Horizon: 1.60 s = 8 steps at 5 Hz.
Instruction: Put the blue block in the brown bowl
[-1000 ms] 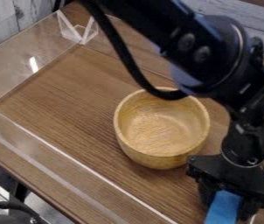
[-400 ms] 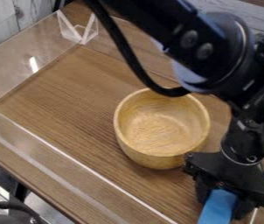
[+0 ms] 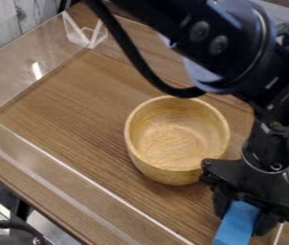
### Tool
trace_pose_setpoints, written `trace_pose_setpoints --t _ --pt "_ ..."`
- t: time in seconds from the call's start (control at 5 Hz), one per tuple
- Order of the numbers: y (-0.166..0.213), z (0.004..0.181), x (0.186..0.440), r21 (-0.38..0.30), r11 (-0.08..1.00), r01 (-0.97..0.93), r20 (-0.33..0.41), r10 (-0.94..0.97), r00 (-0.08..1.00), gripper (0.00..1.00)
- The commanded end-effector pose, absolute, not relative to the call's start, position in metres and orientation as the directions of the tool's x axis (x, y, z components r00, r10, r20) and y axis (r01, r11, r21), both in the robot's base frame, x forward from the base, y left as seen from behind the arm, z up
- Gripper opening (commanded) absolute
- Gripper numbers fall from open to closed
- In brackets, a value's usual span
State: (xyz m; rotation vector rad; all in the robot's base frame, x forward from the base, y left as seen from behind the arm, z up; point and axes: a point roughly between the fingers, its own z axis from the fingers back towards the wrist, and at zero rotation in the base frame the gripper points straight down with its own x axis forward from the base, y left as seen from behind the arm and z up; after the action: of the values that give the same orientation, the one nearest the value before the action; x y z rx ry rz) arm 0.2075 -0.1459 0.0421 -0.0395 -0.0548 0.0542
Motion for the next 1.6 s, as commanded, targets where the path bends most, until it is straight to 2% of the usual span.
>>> trace_pose_setpoints --t 0.0,1.0,1.4 --pt "-0.152 0.067 0.219 -0.078 0.996 -0.036 0.120 0.045 0.992 0.00" --pt "-0.132 0.104 0.223 -0.061 0.998 -0.021 0.166 0.030 0.986 0.00" --pt "-0.113 0.119 0.228 -0.047 0.998 -0.031 0.194 0.039 0.980 0.00"
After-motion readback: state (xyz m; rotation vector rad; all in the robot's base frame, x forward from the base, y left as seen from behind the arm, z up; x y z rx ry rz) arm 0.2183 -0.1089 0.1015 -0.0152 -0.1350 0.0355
